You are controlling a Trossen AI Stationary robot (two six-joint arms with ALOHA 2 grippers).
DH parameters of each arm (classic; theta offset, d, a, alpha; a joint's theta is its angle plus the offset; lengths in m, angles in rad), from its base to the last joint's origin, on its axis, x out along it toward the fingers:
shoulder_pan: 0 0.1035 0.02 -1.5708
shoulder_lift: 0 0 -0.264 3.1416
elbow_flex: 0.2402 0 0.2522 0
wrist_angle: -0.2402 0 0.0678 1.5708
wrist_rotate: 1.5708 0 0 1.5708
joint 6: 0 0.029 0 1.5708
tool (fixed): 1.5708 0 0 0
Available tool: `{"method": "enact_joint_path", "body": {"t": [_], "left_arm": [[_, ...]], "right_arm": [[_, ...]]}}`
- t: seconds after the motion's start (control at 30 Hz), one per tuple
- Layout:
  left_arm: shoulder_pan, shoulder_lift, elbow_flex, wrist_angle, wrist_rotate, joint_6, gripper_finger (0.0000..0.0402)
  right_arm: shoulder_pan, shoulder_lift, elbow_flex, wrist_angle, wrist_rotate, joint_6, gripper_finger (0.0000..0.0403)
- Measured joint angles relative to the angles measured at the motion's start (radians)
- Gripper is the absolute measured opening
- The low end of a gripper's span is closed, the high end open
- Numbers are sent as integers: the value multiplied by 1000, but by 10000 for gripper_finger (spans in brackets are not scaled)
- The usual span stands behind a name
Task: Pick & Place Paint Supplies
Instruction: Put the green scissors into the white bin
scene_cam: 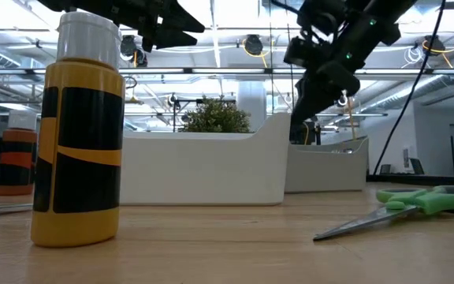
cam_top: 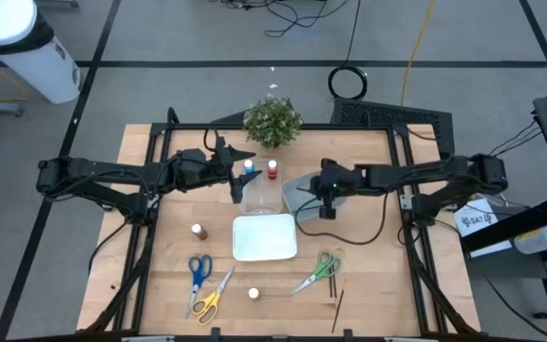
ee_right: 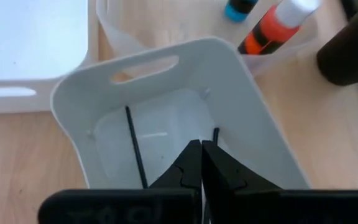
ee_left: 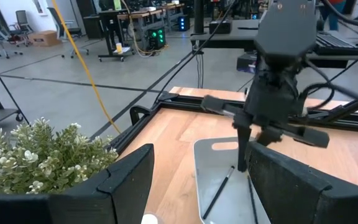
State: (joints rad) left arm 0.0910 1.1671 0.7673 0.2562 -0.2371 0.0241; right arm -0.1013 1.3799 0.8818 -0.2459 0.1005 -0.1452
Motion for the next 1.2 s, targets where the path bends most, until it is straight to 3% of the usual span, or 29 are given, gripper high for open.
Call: {"method": "enact_joint_path", "body": {"t": [0.33,0.57,1.0,1.1,1.2], "left_arm": [[0,0,0,-4,0,0,269],[0,0,0,-17,0,1,269],[12,0,0,-21,0,-1,269],[12,0,0,-20,0,-4,269],[12,0,0,-20,0,-7,269]], "right_arm": [[53,-21,0,77,4,82,23],[201,-81,1,98,2,191,23],[462,-80,0,128,0,376,10],[504,-75,-3,163,-5,395,25],[546,-62,-15,244,-62,373,64]]}}
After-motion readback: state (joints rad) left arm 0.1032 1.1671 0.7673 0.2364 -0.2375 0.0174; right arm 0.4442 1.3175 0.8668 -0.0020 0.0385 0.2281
